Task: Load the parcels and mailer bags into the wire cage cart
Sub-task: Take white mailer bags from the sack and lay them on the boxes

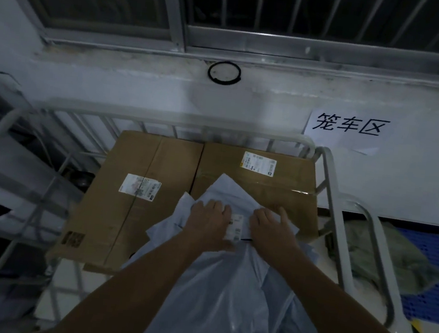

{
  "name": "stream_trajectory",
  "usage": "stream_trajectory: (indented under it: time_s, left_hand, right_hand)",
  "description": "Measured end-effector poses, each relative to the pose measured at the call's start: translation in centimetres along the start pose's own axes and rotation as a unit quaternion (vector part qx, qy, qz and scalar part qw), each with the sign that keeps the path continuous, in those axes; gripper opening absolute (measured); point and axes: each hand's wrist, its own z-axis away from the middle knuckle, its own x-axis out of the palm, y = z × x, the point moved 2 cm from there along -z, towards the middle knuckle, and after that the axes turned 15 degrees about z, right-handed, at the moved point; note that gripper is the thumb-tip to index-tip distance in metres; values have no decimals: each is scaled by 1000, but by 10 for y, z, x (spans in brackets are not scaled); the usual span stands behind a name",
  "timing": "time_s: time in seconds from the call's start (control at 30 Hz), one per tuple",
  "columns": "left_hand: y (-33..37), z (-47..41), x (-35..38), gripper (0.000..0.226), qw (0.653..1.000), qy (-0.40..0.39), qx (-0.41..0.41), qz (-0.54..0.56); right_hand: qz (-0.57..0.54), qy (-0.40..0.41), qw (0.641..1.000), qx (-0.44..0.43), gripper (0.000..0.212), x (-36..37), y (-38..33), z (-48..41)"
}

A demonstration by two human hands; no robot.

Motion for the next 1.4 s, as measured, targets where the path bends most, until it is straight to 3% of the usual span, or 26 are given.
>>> stream_trajectory:
  time_s: [0.17,0.4,0.53,0.8,0.97,1.1,1.27,1.33,1.4]
  left_hand:
    - [-10,16,-30,97,994,109,7,-7]
    - [-51,47,-65,97,989,150,-11,13]
    - [-101,62,-78,94,989,137,-19,56]
    - [-235,93,-114,90,995,103,-11,5]
    - [-286,78,-128,88,995,83,-55,24]
    - [-321,35,-128,86,980,74,-152,104]
    - [-368,-17,-94,89,913,55,-305,264]
    - [-383,-32,-70,93,910,40,-305,278]
    - [-393,-40,-40,93,931,15,-258,259]
  right_hand:
    - [-31,75,996,32,35,-32,-2,0]
    - [-15,78,994,78,48,-84,-33,-26]
    - [-7,55,994,96,55,-124,-75,-52]
    - [-35,61,990,122,55,-183,-171,-129]
    - [-40,59,986,152,57,-202,-189,-186]
    - [-68,52,977,197,66,-190,-190,-226]
    - [-71,-13,974,216,74,-134,-202,-255]
    - [-75,-54,974,207,77,-106,-210,-265]
    - [-90,-89,972,199,79,-79,-218,-273]
